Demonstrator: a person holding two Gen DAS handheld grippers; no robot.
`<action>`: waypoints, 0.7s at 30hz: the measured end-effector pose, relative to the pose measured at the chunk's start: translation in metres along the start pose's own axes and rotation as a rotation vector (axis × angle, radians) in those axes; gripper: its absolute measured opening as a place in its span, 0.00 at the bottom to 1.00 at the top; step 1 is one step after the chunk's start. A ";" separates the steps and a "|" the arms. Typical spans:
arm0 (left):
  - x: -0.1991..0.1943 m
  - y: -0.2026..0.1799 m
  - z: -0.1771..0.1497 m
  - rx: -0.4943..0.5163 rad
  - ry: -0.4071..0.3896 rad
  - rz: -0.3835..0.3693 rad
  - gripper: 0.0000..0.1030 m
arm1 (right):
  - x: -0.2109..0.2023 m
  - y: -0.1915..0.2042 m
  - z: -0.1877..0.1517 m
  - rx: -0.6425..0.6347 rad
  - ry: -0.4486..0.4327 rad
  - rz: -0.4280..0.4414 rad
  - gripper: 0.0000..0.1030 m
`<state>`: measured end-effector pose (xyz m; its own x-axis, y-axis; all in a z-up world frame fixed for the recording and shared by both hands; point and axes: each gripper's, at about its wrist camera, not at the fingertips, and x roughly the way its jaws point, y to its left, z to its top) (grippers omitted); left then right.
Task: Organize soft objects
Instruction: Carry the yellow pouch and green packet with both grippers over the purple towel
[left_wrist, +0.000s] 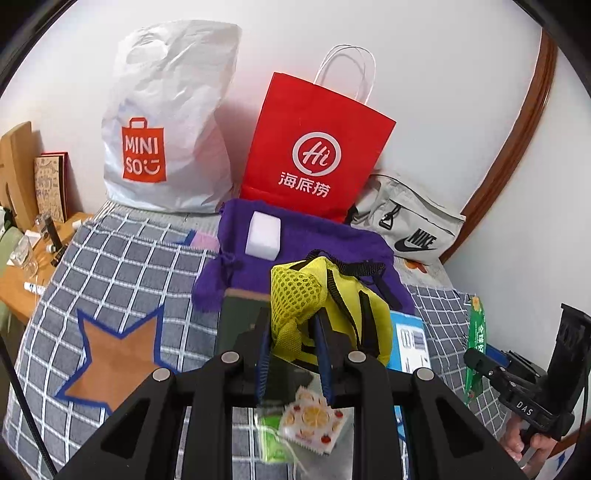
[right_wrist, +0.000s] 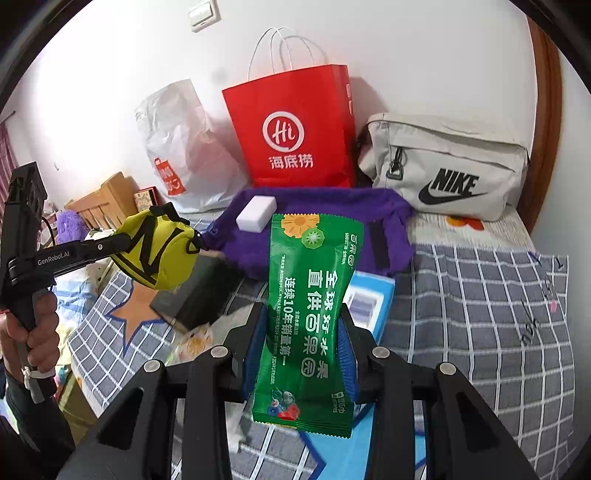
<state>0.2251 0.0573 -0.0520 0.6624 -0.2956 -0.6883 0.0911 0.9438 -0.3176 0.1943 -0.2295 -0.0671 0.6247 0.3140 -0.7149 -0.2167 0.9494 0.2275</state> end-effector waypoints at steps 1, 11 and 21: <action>0.005 0.001 0.004 -0.002 0.004 0.004 0.21 | 0.003 -0.002 0.004 0.000 0.000 -0.003 0.36; 0.045 0.005 0.029 -0.009 0.026 0.010 0.21 | 0.044 -0.026 0.044 0.003 0.004 -0.023 0.36; 0.086 0.014 0.052 -0.012 0.050 0.042 0.21 | 0.090 -0.042 0.080 -0.039 0.026 -0.049 0.35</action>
<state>0.3225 0.0527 -0.0817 0.6271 -0.2633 -0.7330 0.0547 0.9537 -0.2958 0.3197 -0.2399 -0.0886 0.6160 0.2663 -0.7414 -0.2156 0.9622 0.1664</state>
